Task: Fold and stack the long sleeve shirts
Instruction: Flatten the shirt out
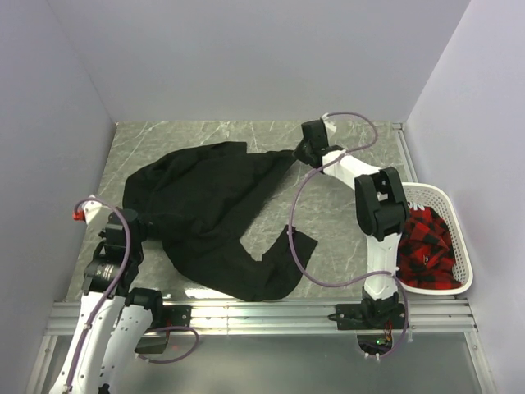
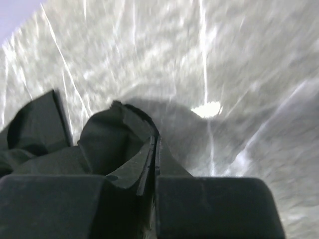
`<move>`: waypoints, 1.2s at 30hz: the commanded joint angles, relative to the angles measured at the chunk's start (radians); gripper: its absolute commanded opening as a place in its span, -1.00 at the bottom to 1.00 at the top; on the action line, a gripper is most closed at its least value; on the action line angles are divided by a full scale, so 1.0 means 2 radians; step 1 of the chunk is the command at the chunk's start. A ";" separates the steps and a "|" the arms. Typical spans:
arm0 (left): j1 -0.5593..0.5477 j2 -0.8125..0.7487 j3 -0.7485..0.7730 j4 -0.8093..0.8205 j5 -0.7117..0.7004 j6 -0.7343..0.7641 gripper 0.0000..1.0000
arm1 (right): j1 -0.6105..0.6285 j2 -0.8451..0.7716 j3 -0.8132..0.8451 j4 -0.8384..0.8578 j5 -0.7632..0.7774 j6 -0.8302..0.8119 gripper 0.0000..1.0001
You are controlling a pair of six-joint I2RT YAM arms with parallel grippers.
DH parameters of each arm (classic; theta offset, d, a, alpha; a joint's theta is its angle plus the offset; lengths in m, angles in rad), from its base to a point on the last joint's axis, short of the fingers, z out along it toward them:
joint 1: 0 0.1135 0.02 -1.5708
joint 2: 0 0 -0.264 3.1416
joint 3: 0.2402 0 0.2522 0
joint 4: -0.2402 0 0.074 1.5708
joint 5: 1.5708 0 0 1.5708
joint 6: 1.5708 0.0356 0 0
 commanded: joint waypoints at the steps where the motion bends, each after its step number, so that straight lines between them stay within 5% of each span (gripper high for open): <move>1: -0.002 0.025 0.015 0.036 0.000 0.013 -0.99 | -0.022 -0.056 0.025 -0.003 0.036 -0.035 -1.00; 5: -0.002 0.035 0.039 0.035 -0.001 0.019 -0.99 | -0.049 -0.157 -0.034 0.006 0.065 -0.050 -1.00; 13: -0.003 0.017 0.051 -0.002 0.023 0.005 -0.99 | -0.061 -0.420 -0.301 0.007 0.110 -0.011 -1.00; 21: -0.003 -0.011 0.046 -0.072 0.027 -0.042 -0.99 | -0.049 -0.618 -0.500 -0.090 0.037 0.033 -0.96; 27: -0.004 -0.008 0.057 -0.057 0.011 -0.034 -0.99 | -0.043 -0.734 -0.564 -0.135 -0.002 0.041 -1.00; 31: -0.004 0.024 0.063 -0.011 0.051 -0.021 -0.99 | -0.042 -0.676 -0.530 -0.065 0.004 0.015 -1.00; 36: -0.003 0.064 0.102 0.009 0.027 0.001 -0.99 | -0.043 -0.495 -0.343 0.007 0.002 -0.042 -1.00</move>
